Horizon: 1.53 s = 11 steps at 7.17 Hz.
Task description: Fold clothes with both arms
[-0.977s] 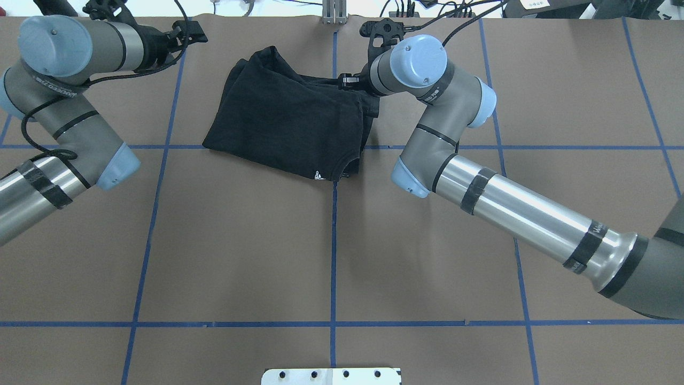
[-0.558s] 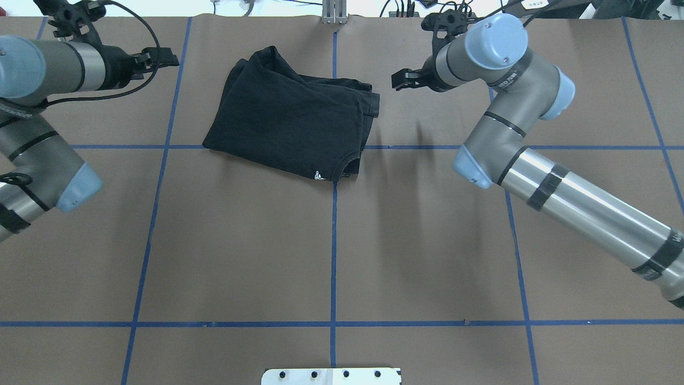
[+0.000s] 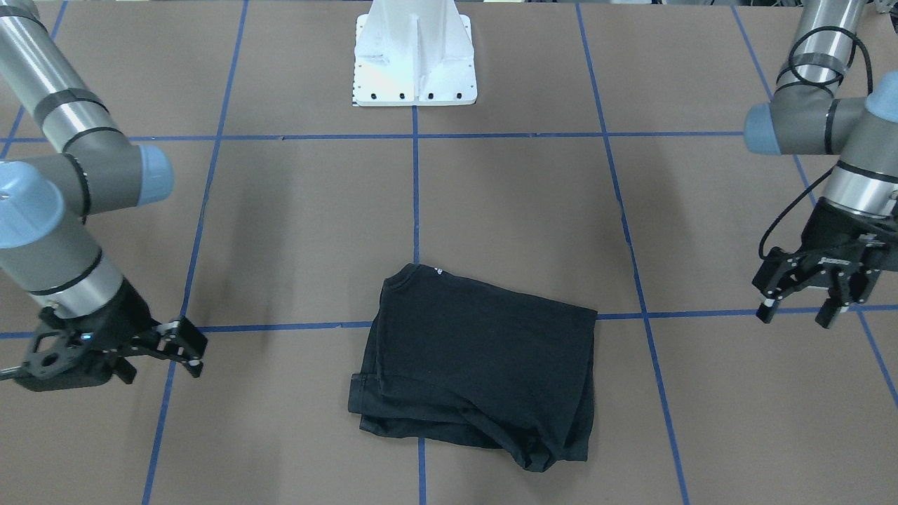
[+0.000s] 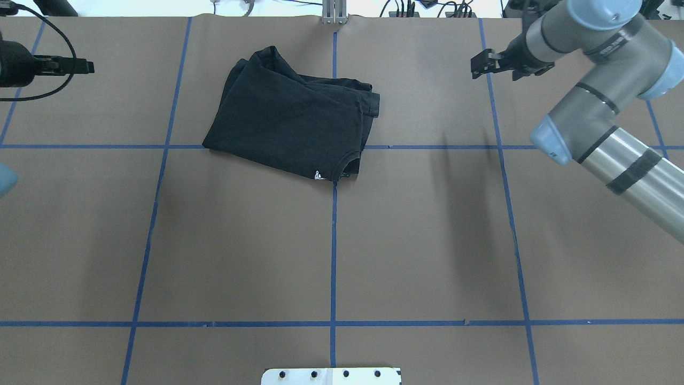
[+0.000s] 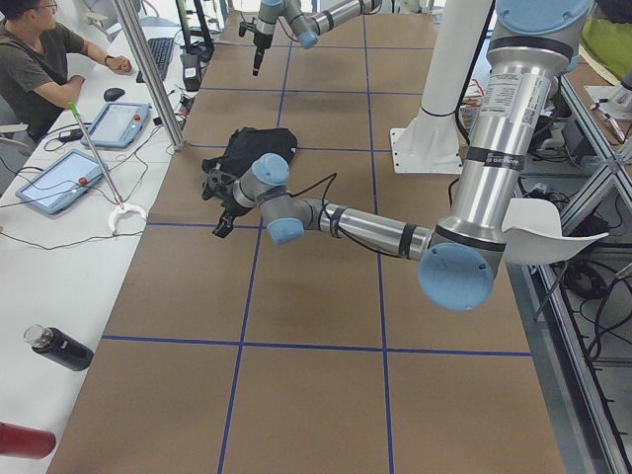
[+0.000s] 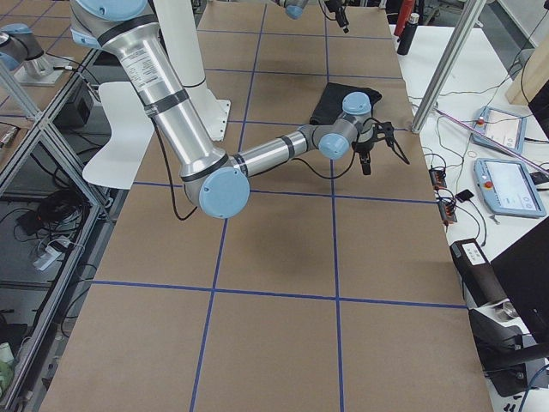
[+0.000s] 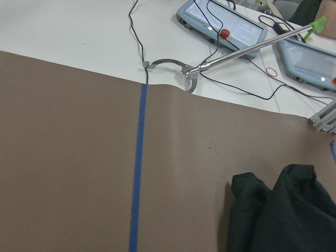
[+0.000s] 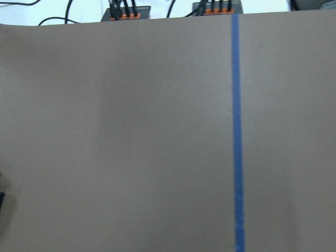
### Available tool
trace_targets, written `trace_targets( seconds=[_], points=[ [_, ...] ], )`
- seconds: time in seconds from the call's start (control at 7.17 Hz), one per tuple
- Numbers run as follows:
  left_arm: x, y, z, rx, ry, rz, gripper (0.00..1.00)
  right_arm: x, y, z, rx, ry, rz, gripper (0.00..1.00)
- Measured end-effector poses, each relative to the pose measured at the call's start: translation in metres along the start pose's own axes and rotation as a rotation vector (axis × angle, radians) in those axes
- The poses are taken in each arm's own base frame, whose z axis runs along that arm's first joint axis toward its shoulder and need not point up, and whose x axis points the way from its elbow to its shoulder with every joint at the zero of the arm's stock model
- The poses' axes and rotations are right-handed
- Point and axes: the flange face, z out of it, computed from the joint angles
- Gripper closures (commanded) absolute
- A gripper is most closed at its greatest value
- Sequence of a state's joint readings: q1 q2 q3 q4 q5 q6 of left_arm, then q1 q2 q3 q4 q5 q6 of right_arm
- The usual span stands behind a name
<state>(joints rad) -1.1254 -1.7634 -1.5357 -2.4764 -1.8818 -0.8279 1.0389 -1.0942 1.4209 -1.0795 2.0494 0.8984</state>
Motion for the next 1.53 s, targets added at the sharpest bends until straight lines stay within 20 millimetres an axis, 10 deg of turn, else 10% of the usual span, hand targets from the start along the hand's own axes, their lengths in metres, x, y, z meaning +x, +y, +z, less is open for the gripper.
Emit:
trace_targets(
  seconds=[0.7,1.12,1.53],
  points=[
    [-0.081,0.013,-0.024,-0.042,-0.064,0.081,0.0,0.174,0.036,-0.032,-0.03,0.11,0.082,0.0],
    [-0.143,0.001,-0.05,-0.264,-0.135,0.208,0.0,0.273,0.017,-0.089,-0.152,0.197,-0.008,0.0],
    [-0.164,-0.007,-0.092,-0.521,-0.183,0.302,0.0,0.308,0.037,-0.159,-0.324,0.238,-0.082,0.0]
  ],
)
